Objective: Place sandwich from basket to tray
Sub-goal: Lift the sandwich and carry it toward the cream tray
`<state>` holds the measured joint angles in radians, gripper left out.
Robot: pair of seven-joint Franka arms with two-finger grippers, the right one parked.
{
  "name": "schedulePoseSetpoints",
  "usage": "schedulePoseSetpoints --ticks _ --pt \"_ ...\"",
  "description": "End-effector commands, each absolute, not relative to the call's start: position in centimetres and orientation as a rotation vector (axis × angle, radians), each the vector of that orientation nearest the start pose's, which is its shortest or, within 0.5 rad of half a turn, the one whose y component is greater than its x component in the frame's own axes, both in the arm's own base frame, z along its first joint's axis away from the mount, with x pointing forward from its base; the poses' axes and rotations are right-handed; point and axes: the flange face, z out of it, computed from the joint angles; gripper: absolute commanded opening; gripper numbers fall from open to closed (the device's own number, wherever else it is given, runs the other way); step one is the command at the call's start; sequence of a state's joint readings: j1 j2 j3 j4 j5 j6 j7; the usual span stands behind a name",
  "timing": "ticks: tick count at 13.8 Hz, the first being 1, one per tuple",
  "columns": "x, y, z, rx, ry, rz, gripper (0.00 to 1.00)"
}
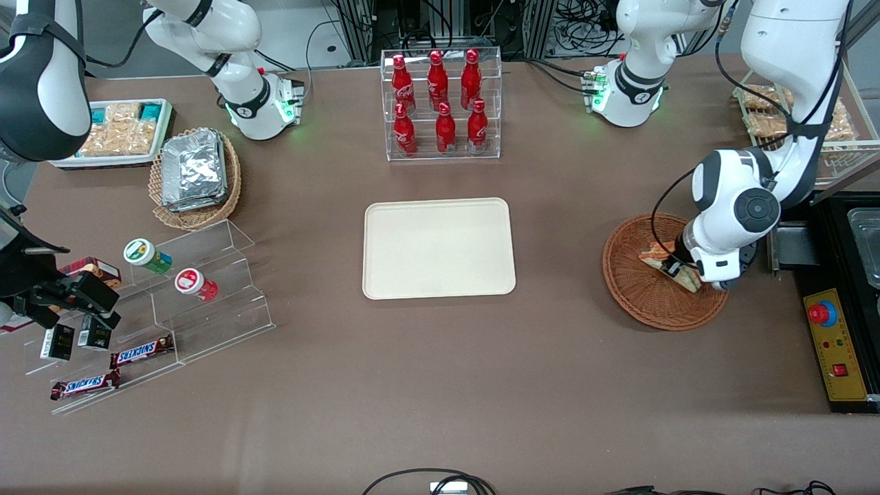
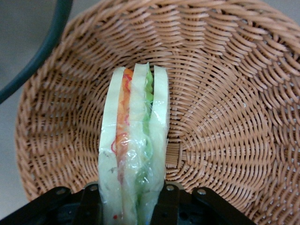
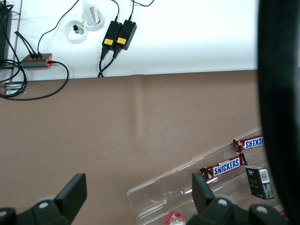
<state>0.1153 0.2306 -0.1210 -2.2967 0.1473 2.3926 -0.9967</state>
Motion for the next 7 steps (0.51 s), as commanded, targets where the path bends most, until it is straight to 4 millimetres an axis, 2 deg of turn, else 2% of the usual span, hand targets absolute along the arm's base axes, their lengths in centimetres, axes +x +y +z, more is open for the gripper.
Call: schedulePoseSetpoints --ticks 1,2,4,7 --pt "51.9 -1.4 28.8 -2.731 -1.206 0.100 0.00" --pt "52.3 -2.3 30.4 -2.749 -1.153 0.098 0.00" --pt "53.5 -2.4 34.0 -2.764 -1.066 0.113 0.00" --pt "55.0 -5.8 37.6 -2.821 -0.939 0.132 0.00"
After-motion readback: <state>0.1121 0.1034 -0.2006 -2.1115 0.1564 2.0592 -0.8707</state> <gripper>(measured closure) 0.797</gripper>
